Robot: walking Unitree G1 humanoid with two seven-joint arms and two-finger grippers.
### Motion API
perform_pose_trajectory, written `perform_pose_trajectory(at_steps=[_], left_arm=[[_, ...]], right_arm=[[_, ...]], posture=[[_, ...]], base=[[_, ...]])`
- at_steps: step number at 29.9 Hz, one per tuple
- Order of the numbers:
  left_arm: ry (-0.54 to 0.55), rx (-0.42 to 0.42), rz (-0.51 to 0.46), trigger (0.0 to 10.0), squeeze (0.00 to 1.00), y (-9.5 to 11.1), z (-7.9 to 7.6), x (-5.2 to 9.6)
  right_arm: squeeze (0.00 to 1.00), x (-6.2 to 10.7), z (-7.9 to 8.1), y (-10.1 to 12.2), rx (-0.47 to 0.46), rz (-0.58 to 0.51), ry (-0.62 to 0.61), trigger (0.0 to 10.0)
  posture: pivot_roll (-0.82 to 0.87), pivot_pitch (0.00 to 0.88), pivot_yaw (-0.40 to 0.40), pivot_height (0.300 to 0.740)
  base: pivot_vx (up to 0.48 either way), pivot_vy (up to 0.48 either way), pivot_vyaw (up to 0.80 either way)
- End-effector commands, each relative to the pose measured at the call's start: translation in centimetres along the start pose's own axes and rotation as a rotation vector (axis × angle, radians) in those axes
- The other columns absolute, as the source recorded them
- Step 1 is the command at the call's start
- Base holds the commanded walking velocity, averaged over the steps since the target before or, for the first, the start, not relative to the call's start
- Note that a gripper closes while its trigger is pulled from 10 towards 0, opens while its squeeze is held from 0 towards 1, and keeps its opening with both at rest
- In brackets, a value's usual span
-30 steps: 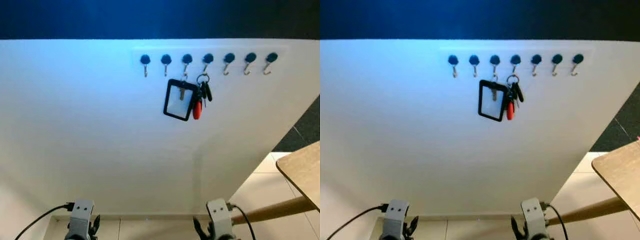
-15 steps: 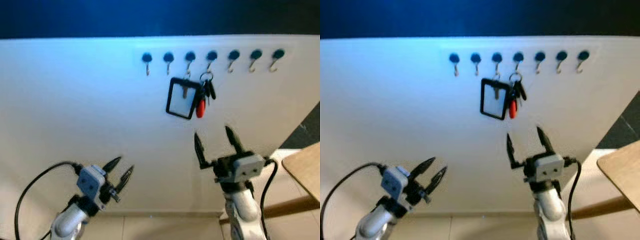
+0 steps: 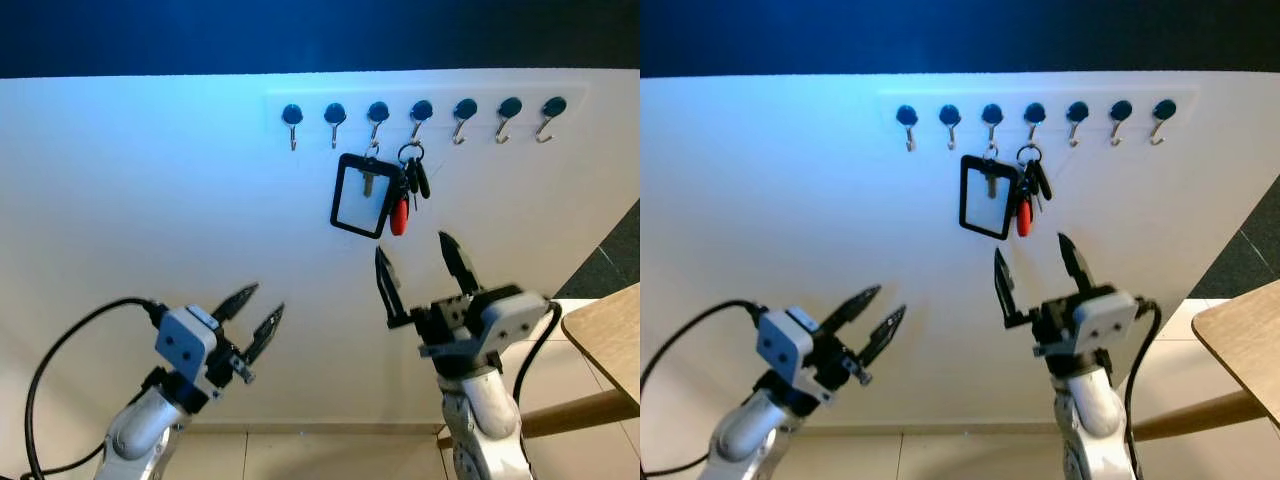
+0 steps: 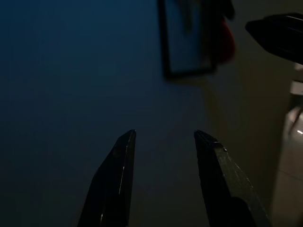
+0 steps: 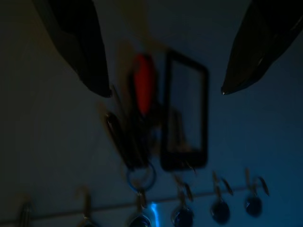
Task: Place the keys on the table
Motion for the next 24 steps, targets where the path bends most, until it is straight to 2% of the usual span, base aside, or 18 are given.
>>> perform_pose_trajectory(at_steps=[1, 9, 15, 19, 24], left_arm=[[0.019, 0.003, 0.003, 10.0, 0.00, 0.3, 0.2, -0.1], [0.020, 0.004, -0.002, 10.0, 0.00, 0.7, 0.2, -0.5], [-0.001, 0.050, -0.027, 10.0, 0.00, 1.4, -0.3, -1.1], [-0.082, 0.107, -0.041, 10.0, 0.00, 2.0, -1.5, -1.9], [-0.099, 0.128, -0.064, 10.0, 0.00, 2.5, -1.8, -2.5]], right_arm=[[0.00, -0.5, 0.4, 0.2, -0.047, 0.006, 0.031, 10.0], [0.00, -1.8, 0.5, 0.6, -0.086, 0.010, 0.059, 10.0], [0.00, -2.5, 0.1, 0.4, -0.097, 0.032, 0.063, 10.0], [0.00, -2.9, -0.1, 0.0, -0.096, 0.048, 0.073, 10.0], [0.00, -3.4, -0.1, -0.2, -0.100, 0.057, 0.092, 10.0]], posture=[[0.03, 0.099, 0.021, 0.740], [0.03, 0.101, 0.019, 0.740], [0.04, 0.106, 0.015, 0.740], [0.04, 0.113, 0.011, 0.740], [0.03, 0.121, 0.013, 0.740]], base=[[0.000, 0.000, 0.00], [0.000, 0.000, 0.00], [0.000, 0.000, 0.00], [0.000, 0.000, 0.00], [0.000, 0.000, 0.00]])
Point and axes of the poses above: a point about 5 cm out from each wrist's last joint towards the gripper, its own x axis pointing back from the gripper into the wrist, its own y axis along the axis of the wrist's last joint, z = x × y, the point moved 2 cm from there along -x, pointing out of the wrist towards the gripper, and after that the axes turned 3 degrees about -x, right-handed, at the moved point
